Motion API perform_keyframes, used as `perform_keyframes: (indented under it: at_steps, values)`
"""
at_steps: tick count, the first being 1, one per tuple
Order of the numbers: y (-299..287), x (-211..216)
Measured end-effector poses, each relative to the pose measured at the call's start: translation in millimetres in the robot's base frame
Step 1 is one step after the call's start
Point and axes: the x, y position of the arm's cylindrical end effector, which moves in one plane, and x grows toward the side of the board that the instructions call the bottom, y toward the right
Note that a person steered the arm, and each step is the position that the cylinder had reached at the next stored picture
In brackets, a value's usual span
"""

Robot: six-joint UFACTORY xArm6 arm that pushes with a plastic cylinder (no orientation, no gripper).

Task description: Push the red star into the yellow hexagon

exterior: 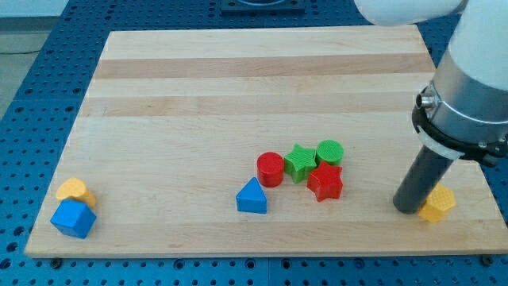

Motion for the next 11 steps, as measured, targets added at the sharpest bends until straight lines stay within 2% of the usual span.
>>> perform_keyframes:
  at_steps: [1,2,3,4,6,8,10,11]
  values:
    - [-15,27]
    - [-52,35]
    - [-104,34]
    - [-136,10]
    - [-127,-50]
    - [-68,-42]
    - [-113,-27]
    - [-91,-13]
